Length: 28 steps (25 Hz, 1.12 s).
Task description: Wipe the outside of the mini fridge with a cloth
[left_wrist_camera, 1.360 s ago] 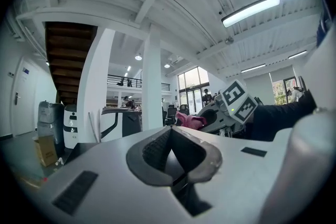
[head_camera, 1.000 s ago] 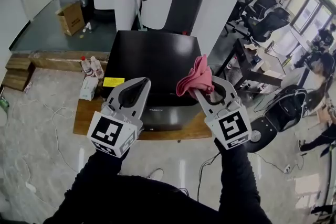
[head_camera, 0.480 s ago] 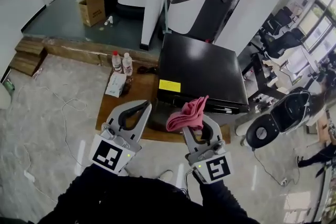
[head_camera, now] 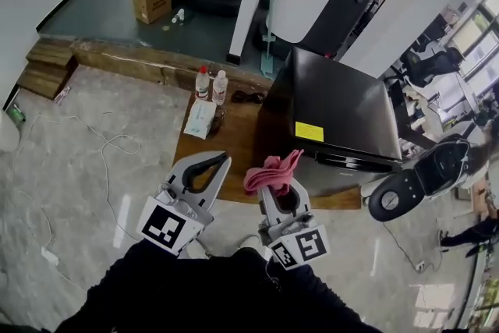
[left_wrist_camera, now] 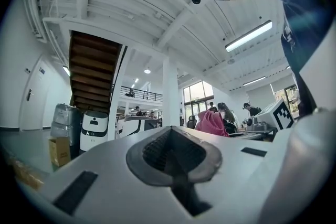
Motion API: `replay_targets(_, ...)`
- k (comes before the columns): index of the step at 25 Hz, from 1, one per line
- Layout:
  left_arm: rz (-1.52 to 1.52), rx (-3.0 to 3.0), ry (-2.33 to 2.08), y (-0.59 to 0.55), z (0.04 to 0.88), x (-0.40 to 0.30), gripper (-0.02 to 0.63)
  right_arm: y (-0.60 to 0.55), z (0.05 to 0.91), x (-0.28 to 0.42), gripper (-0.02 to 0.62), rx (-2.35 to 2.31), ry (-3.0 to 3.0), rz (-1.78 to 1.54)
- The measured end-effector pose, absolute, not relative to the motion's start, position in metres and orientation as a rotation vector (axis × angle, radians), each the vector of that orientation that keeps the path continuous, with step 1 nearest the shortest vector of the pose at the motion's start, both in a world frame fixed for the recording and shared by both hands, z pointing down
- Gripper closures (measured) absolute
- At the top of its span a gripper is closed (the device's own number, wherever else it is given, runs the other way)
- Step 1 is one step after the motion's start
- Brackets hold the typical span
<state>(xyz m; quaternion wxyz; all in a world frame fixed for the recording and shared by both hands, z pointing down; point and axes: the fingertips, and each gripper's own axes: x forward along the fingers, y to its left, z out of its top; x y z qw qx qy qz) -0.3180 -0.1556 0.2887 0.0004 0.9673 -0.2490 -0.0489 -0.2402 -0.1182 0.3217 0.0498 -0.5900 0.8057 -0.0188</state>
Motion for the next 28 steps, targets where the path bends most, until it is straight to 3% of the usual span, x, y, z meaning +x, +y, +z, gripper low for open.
replay_targets(19,-0.114,3.093,-0.853,-0.292,0.299,-0.300,0.600,-0.244,0.358,-0.260,0.494,-1.525,2.362,-0.355)
replay_targets(28,-0.084,3.123,-0.616,-0.389,0.313,-0.286,0.600,-0.325,0.374,-0.235,0.495,-1.724,2.088,-0.435)
